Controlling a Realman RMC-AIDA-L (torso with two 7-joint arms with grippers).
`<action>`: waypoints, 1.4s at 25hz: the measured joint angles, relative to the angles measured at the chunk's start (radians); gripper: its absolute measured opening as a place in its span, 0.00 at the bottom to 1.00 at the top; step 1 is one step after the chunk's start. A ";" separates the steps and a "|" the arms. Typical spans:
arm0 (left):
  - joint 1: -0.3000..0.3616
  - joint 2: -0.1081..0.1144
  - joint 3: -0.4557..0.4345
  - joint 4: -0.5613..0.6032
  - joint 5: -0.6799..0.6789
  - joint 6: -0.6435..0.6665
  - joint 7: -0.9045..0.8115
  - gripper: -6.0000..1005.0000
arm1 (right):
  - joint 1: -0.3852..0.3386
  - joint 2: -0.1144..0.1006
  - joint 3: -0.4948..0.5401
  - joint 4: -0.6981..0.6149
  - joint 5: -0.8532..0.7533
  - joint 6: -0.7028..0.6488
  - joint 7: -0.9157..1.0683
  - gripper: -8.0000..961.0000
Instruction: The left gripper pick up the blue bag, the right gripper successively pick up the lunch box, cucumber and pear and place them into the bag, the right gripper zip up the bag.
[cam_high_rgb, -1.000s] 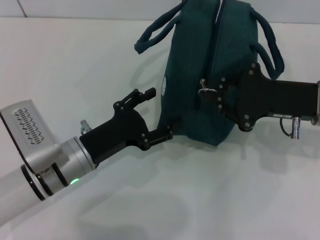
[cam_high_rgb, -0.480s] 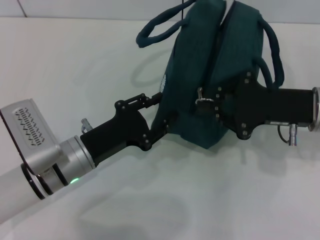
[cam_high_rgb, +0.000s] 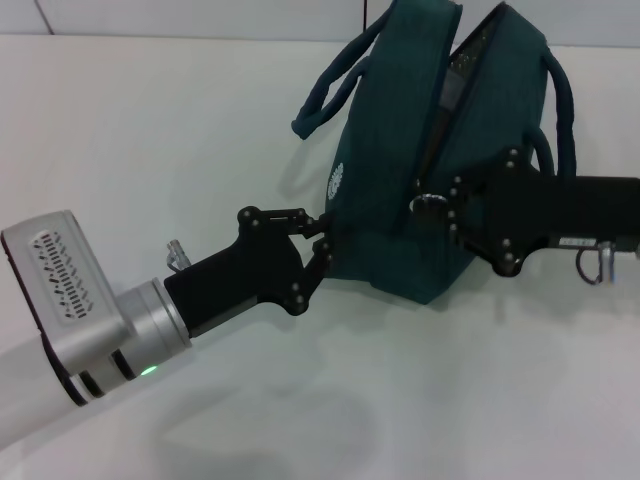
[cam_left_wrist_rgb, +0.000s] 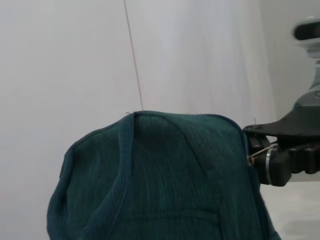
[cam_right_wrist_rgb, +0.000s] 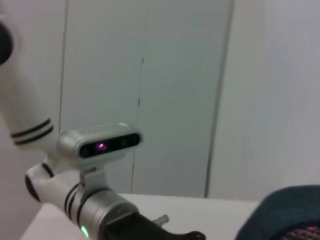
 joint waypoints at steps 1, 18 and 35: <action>-0.003 0.000 0.000 0.000 0.005 0.000 0.004 0.24 | 0.005 -0.007 0.000 -0.009 -0.006 0.000 0.058 0.03; 0.002 0.003 0.005 0.001 0.028 -0.001 0.055 0.07 | -0.047 -0.012 0.039 -0.224 -0.082 -0.011 0.269 0.03; 0.019 0.003 0.028 0.000 0.074 0.014 0.093 0.07 | -0.086 0.027 0.145 -0.276 -0.064 -0.006 0.204 0.03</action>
